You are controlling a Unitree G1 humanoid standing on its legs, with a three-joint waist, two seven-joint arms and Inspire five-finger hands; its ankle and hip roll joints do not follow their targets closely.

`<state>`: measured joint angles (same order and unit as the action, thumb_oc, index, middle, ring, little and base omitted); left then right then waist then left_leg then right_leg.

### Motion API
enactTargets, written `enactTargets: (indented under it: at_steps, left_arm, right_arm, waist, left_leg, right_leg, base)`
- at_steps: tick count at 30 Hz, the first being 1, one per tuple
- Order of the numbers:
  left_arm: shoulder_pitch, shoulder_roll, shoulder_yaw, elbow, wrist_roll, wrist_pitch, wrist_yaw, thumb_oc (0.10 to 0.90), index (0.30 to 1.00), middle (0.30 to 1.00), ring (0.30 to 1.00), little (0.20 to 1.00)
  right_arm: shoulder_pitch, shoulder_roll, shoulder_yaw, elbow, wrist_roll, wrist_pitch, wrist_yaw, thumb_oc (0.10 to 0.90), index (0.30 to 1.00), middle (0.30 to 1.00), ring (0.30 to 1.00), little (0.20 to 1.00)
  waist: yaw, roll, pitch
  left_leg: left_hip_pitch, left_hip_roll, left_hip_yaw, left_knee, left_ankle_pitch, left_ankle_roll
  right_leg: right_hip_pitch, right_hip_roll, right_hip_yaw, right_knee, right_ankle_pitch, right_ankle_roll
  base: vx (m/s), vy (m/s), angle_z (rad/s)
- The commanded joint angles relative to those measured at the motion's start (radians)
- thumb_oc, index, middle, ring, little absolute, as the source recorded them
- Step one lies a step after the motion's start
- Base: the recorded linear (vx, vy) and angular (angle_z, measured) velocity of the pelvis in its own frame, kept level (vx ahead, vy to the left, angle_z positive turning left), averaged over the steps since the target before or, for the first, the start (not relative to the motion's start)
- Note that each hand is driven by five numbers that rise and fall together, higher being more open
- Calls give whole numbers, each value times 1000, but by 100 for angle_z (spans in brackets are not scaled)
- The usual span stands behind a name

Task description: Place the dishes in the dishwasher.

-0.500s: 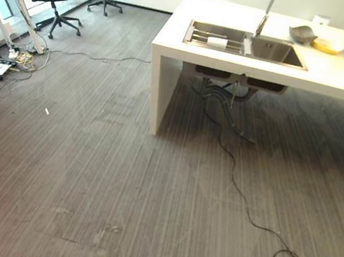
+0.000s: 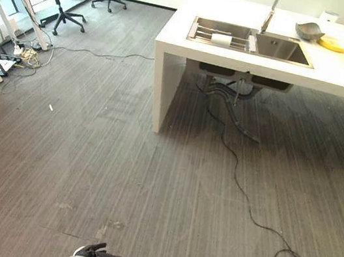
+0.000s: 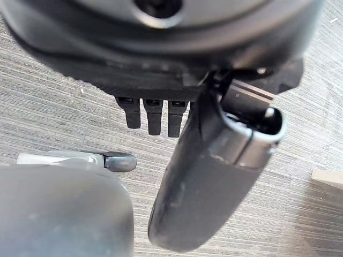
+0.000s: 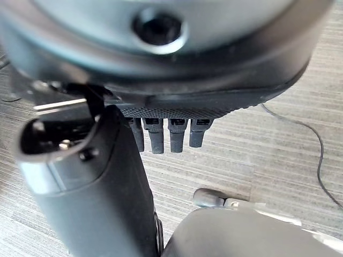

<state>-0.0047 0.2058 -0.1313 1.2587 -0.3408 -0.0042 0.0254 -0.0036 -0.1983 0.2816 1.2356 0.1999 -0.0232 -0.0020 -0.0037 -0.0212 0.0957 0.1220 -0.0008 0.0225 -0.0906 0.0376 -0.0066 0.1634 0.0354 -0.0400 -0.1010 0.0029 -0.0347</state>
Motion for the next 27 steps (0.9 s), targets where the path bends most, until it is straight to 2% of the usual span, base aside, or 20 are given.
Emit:
enactTargets:
  at_steps: [1,14,27]
  left_arm:
    - [-77,-52,14,29,-24,-55,9,800,900,900,900,900]
    - [-67,-67,-25,0,-14,-71,25,800,900,900,900,900]
    - [-83,-68,-50,35,41,-59,24,800,900,900,900,900]
  right_arm:
    - [-16,20,15,21,27,-21,-2,800,900,900,900,900]
    - [-5,19,1,9,62,-37,-12,800,900,900,900,900]
    - [-18,19,13,21,48,-35,-17,800,900,900,900,900]
  waist:
    - [8,-16,-6]
    - [0,-12,0]
    - [-7,-8,-2]
  left_leg:
    - [14,-24,-28,3,-40,-10]
    - [16,-23,-25,3,-41,-12]
    - [27,-21,-22,3,-47,-13]
  right_leg:
    - [18,-25,21,18,-58,103]
    - [15,-27,23,18,-53,104]
    - [22,-25,24,18,-58,102]
  base:
    - [-14,2,3]
    - [-1,0,0]
    - [0,0,0]
